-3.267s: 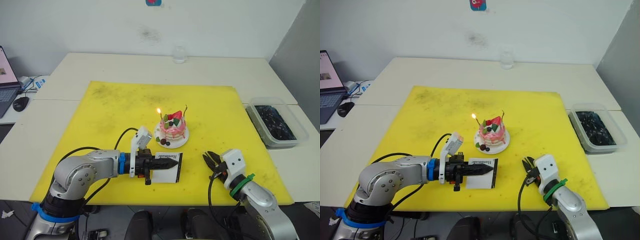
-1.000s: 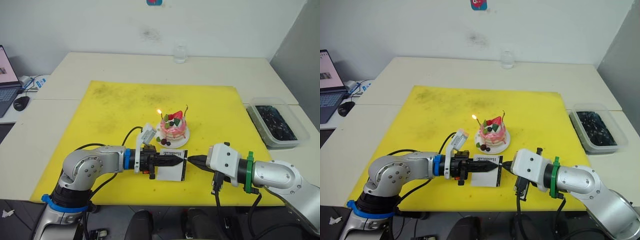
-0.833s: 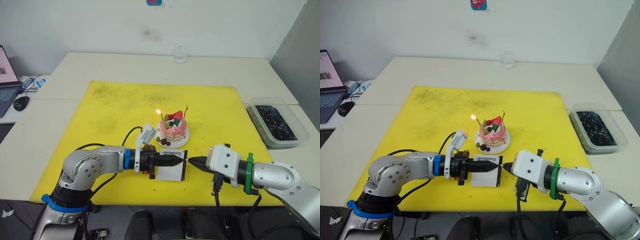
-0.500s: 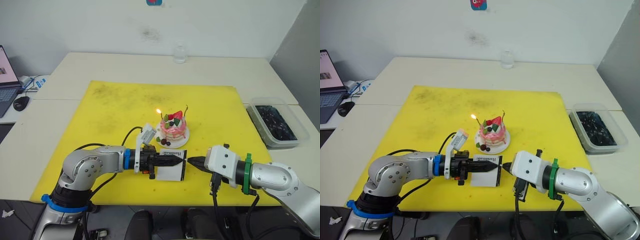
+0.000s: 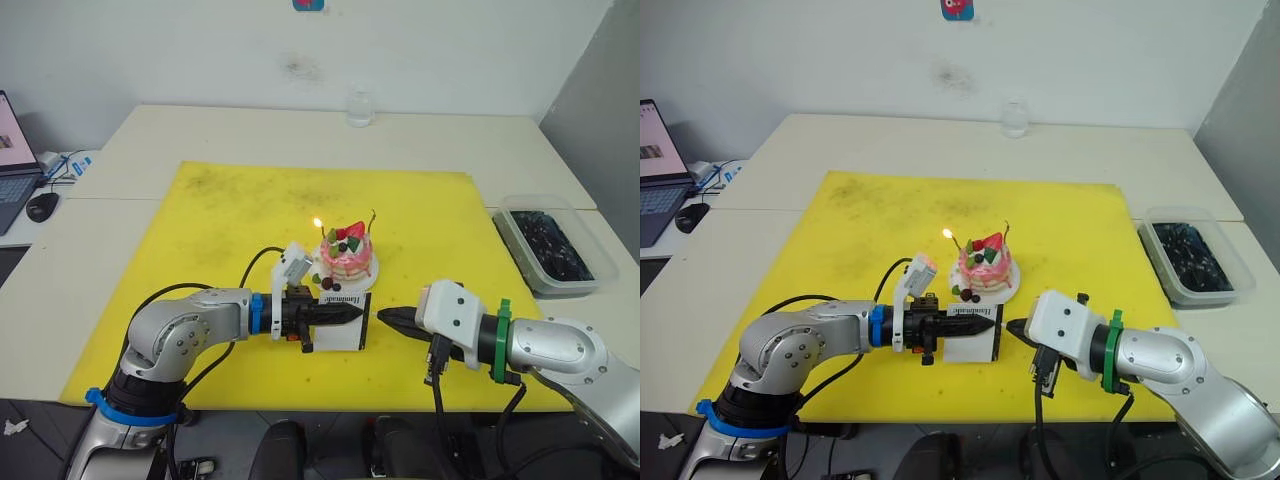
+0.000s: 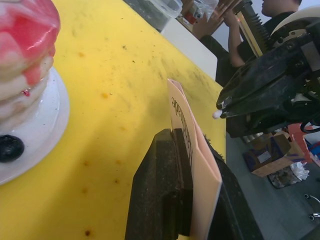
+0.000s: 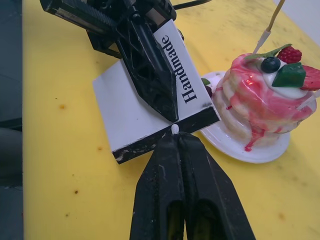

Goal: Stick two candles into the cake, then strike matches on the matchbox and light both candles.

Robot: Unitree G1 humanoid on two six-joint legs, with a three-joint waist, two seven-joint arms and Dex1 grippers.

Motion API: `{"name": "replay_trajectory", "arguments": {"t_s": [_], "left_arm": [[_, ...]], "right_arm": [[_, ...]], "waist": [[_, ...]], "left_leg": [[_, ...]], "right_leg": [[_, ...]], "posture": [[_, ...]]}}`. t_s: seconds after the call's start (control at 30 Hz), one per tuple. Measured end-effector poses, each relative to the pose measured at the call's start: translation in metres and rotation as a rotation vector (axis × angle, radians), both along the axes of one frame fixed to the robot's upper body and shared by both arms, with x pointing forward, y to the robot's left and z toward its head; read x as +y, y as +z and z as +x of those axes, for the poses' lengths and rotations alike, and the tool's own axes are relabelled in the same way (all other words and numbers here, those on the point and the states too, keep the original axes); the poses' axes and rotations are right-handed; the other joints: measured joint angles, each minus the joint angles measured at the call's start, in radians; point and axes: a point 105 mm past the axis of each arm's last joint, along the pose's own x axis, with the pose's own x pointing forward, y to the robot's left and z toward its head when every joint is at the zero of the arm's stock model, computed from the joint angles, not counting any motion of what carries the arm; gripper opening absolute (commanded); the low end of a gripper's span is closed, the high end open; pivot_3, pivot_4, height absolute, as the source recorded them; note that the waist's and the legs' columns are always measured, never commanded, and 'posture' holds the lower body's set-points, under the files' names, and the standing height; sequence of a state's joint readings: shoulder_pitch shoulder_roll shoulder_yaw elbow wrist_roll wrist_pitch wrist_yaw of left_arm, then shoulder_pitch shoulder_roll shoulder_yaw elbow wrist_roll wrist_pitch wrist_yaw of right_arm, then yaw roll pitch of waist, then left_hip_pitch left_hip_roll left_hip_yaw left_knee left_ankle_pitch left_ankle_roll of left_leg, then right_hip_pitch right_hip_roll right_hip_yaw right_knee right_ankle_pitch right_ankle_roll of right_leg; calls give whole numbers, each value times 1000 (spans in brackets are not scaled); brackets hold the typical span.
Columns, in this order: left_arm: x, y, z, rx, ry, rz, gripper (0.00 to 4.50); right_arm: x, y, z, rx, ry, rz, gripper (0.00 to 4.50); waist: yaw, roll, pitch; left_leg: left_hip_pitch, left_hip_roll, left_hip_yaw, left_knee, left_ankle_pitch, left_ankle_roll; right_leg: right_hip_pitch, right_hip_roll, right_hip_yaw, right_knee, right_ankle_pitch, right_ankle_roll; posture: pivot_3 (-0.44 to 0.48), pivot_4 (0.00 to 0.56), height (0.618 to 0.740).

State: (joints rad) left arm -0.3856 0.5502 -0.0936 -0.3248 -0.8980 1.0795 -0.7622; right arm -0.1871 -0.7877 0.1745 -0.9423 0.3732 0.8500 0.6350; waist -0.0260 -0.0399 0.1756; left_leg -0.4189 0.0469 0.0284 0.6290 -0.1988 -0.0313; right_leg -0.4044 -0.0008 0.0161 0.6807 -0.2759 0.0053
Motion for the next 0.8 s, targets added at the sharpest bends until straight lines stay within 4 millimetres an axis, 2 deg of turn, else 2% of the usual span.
{"name": "replay_trajectory", "arguments": {"t_s": [0.8], "left_arm": [[-2,-1,-5,3,-21,-6,0]], "right_arm": [[5,-11,5,-15,-15,-39,28]], "waist": [[0,0,0]], "left_leg": [[0,0,0,0,0,0]], "right_leg": [[0,0,0,0,0,0]], "posture": [[0,150,740]]}}
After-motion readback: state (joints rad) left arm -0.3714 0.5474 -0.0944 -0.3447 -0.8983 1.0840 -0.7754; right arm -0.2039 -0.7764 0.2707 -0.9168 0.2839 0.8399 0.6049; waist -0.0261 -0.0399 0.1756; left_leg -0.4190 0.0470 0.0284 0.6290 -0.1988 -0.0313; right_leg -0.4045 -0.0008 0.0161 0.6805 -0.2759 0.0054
